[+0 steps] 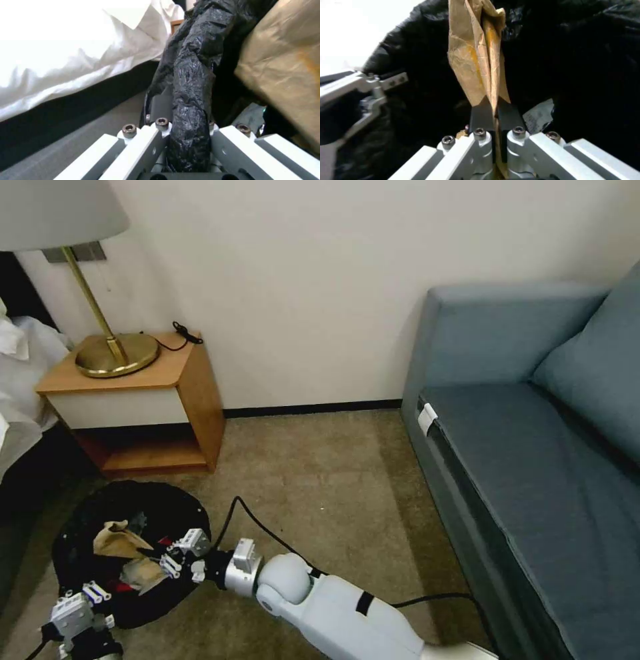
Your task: Pick up the trash bin, then pick up the garbage on the floor and place it into the trash bin.
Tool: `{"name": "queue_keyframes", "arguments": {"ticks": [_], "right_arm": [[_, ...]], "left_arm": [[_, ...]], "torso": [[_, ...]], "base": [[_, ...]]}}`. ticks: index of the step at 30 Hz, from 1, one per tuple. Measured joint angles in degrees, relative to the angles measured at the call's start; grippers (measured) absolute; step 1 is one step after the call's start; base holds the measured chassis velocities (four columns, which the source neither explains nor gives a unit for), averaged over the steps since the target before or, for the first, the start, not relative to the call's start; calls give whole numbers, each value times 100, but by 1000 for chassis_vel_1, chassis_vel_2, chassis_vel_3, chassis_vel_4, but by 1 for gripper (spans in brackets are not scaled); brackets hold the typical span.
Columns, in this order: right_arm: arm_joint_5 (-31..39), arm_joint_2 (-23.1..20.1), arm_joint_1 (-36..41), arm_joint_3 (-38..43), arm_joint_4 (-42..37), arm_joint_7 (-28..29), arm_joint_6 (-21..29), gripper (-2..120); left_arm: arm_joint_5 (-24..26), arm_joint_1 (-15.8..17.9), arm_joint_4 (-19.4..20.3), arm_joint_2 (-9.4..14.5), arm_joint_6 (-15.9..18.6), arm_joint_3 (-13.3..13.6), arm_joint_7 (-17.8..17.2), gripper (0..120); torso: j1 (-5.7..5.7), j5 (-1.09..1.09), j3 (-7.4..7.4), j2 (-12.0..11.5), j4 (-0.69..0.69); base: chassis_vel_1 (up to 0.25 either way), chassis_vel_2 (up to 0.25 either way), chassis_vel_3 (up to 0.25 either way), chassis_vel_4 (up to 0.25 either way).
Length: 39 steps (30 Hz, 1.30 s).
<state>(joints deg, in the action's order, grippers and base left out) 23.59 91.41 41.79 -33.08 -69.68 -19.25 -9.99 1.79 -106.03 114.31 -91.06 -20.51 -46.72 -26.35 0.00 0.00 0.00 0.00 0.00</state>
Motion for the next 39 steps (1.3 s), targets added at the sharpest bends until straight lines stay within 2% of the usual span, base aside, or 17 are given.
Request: {"name": "queue_keyframes", "arguments": {"ticks": [3, 5, 6, 11, 12, 15, 17, 21, 22, 29, 32, 34, 39], "right_arm": [[-40, 23, -54, -53, 26, 76, 19, 1], [-109, 62, -71, -68, 62, 128, 38, 10], [-109, 62, -71, -68, 62, 128, 38, 10], [-371, 70, -34, -49, 164, 194, 7, 33], [-371, 70, -34, -49, 164, 194, 7, 33], [-449, 62, -2, 10, 170, 203, -14, 46], [-456, 49, 8, 29, 166, 203, -14, 49], [-512, -16, 30, 100, 136, 203, -36, 70], [-512, -16, 30, 100, 136, 203, -36, 70], [-435, -317, 100, 193, -271, 219, -63, 96], [-261, -565, 126, 216, -564, 224, -63, 99], [-58, -910, 172, 352, -934, 218, -51, 100], [57, -1285, 277, 805, -1181, 190, -67, 100]], "left_arm": [[1, -3, 16, -18, 0, 12, 0, 2], [4, -2, 24, -42, 0, 35, 0, 2], [4, -2, 24, -42, 0, 35, 0, 2], [5, -5, 29, -58, 0, 52, 2, 2], [5, -5, 29, -58, 0, 52, 2, 2], [7, 3, 29, -49, 5, 53, 3, 2], [9, 4, 29, -46, 6, 53, 3, 2], [22, 8, 4, -38, 8, 53, 5, 2], [22, 8, 4, -38, 8, 53, 5, 2], [109, 11, -19, -5, 8, 33, 5, 2], [153, -11, -5, 6, 8, 24, 0, 2], [197, -39, 28, 19, 8, 15, -8, 2], [265, -36, 37, 53, 14, 16, -78, 2]], "torso": [[0, 0, 0, 0, 0], [0, 0, 0, 0, 0], [0, 0, 0, 0, 0], [0, 0, 0, 0, 0], [0, 0, 0, 0, 0], [0, 0, 0, 0, 0], [0, 0, 0, 0, 0], [0, 0, 0, 0, 0], [0, 0, 0, 0, 0], [0, 2, 0, 0, 0], [0, 0, 0, 0, 0], [0, 2, 0, 0, 0], [0, 2, 0, 0, -1]], "base": [[0, 0, 0, 0], [0, 0, 0, 0], [0, 0, 0, 0], [0, 0, 0, 0], [0, 0, 0, 0], [0, 0, 0, 0], [0, 0, 0, 0], [0, 0, 0, 0], [0, 0, 0, 0], [0, 0, 0, 0], [0, 0, 0, 0], [0, 0, 0, 0], [0, 0, 0, 0]]}}
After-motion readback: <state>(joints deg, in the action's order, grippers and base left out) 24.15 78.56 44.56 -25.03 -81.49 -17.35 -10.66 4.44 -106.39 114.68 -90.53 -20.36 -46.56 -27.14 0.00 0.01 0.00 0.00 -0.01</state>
